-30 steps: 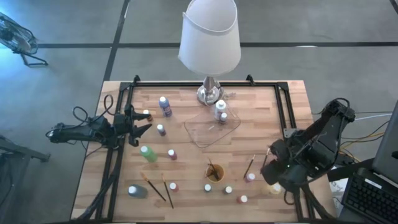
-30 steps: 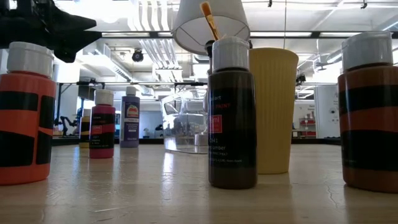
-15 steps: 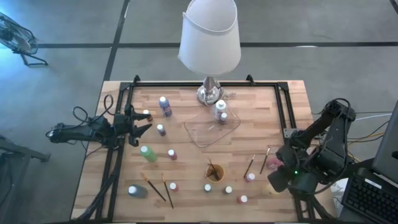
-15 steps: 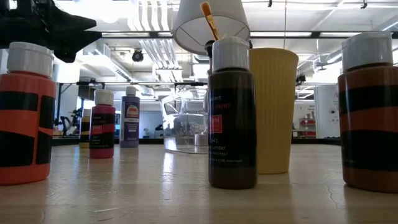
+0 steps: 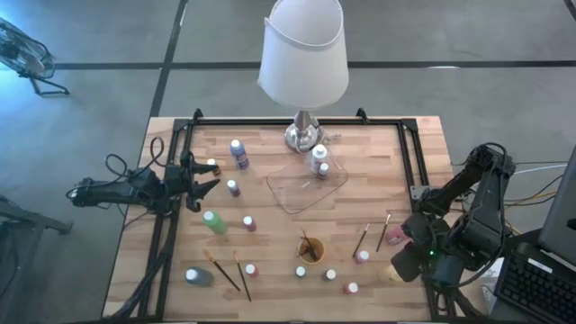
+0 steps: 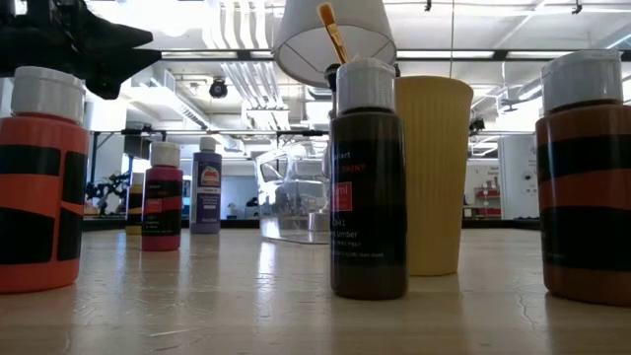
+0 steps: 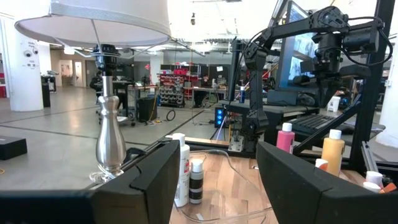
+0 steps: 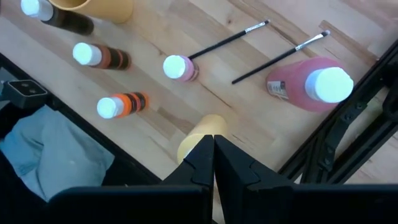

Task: Pick & Place Paint Supplies
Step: Put the red paint bottle into the transparent bin

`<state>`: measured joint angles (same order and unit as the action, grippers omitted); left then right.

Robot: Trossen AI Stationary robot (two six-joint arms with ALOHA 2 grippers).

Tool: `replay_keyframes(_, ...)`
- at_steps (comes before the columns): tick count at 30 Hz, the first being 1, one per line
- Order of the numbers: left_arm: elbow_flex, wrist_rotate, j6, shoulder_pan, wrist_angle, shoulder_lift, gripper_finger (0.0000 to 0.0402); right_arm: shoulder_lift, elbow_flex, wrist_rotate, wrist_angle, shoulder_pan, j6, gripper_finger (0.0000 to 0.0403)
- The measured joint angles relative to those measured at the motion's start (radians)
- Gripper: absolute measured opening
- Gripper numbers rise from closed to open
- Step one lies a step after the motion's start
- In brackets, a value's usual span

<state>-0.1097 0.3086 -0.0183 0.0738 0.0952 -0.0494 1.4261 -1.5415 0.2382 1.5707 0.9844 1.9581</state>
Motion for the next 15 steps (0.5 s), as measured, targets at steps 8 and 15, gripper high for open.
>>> replay_keyframes(8,-0.001,-0.014,0.115,0.0,0.009,-0.002,0.0218,0.0,0.036,-0.001,0.0,0.0,-0.004,0.0008)
replay_keyframes(15,-0.001,-0.36,0.123,0.001,-0.072,-0.021,0.0218,-0.001,0.078,-0.004,0.0,0.0,-0.024,0.0008)
